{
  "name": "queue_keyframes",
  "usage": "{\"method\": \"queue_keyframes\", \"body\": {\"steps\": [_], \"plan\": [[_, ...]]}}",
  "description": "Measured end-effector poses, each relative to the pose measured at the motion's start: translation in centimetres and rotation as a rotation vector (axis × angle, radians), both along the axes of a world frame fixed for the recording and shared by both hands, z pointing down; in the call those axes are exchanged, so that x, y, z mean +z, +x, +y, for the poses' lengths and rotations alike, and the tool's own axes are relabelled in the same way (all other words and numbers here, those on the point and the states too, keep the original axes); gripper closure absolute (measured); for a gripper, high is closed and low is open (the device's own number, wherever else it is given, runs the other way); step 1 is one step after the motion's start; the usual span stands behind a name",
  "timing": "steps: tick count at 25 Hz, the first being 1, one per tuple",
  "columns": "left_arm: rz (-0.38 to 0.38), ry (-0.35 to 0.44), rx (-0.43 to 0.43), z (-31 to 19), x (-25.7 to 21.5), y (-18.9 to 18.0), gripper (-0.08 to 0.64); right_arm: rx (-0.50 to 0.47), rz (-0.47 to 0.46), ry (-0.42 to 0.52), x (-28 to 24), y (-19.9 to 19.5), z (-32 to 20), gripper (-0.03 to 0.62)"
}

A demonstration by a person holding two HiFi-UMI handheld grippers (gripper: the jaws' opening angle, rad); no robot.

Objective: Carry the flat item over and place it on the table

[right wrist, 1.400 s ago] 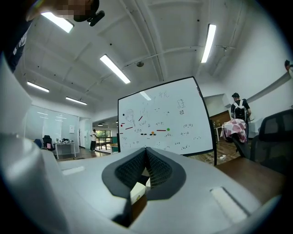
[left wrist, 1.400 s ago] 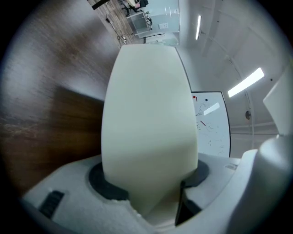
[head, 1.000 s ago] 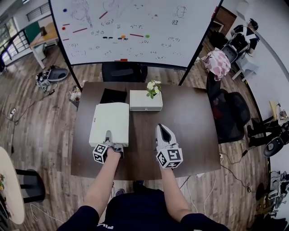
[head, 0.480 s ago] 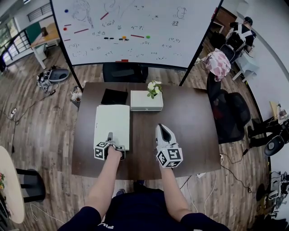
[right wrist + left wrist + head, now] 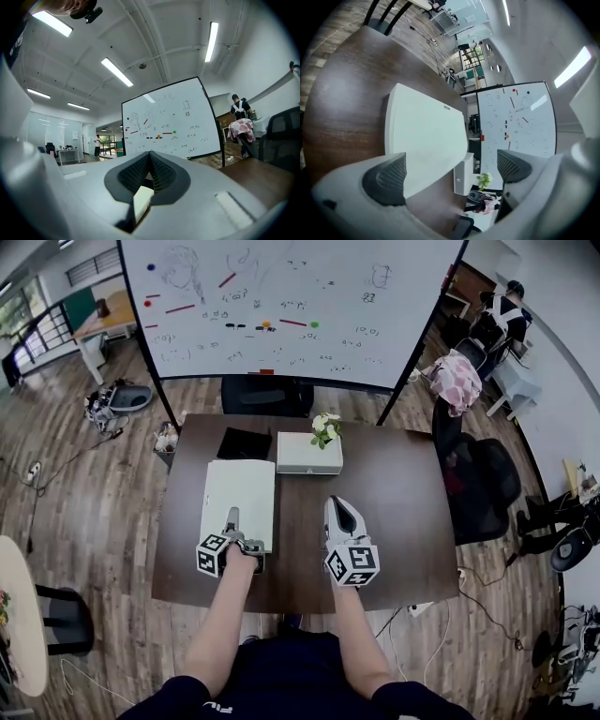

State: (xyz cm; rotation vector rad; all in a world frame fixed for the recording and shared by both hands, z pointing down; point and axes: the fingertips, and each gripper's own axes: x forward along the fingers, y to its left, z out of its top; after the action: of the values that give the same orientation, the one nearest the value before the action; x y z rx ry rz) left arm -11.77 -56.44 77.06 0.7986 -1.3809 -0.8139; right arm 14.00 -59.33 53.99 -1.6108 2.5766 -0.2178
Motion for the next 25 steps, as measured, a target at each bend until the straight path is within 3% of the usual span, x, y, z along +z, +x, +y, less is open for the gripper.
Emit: {"method": "queue_keyframes", "body": {"steps": [7, 13, 18, 25], "plan": [[-0.004, 0.355, -0.049, -2.2, -8.8, -0.7, -0.006, -0.026, 0.006, 0.028, -1.3, -1.1, 0.9, 0.584], [-0.083, 0.609, -0.021, -2.0, -15.3, -1.3, 0.002, -0.028, 0.016, 0.05, -2.1, -1.5, 1.0, 0.584], [-0.076, 0.645, -0.02, -1.6, -16.5, -1.2, 0.002, -0.043, 0.041, 0.037, -1.7, -2.0, 1.1, 0.584], [-0.169, 0.678, 0.059, -1.4, -18.5, -0.6, 0.002, -0.031, 0.046, 0.036, -1.8, -1.3, 1.6, 0.584]]}}
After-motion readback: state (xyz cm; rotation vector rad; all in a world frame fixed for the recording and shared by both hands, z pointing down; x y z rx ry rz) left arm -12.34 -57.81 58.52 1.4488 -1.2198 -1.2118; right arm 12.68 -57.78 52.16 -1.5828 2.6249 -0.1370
